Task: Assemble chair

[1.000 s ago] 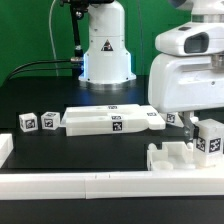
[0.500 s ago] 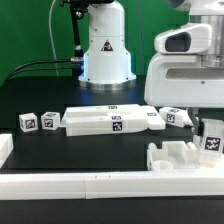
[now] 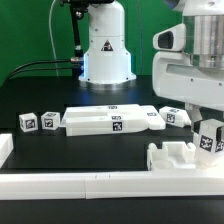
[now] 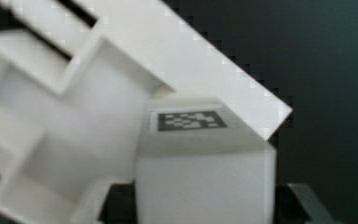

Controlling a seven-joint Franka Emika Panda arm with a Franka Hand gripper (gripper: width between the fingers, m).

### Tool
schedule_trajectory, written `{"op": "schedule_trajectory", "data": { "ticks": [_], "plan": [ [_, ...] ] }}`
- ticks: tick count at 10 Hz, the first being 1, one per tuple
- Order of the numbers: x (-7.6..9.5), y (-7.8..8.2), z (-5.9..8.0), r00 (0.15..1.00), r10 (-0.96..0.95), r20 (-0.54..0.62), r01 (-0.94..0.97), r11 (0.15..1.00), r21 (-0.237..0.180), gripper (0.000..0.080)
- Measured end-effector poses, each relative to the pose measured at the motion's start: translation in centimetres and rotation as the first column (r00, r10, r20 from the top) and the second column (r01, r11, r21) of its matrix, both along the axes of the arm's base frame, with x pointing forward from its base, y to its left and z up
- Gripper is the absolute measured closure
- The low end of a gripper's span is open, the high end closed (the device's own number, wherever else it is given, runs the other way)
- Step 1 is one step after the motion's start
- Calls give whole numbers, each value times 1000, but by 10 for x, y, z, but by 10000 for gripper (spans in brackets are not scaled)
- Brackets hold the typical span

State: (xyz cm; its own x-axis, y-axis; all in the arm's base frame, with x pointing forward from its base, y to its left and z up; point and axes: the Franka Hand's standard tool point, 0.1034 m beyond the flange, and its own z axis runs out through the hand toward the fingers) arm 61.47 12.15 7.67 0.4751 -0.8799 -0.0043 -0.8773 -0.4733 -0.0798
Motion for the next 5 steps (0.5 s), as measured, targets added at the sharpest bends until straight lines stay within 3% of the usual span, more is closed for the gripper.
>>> {"op": "schedule_trajectory", "data": {
  "ticks": [1,4,5],
  "plan": [
    [0,-2,0,991,-134,-9,134,991,24,512],
    [0,-2,-1,985,-172,-12,172,985,26,496],
    [0,-2,0,996,-86,-8,86,996,14,321]
  ]
}}
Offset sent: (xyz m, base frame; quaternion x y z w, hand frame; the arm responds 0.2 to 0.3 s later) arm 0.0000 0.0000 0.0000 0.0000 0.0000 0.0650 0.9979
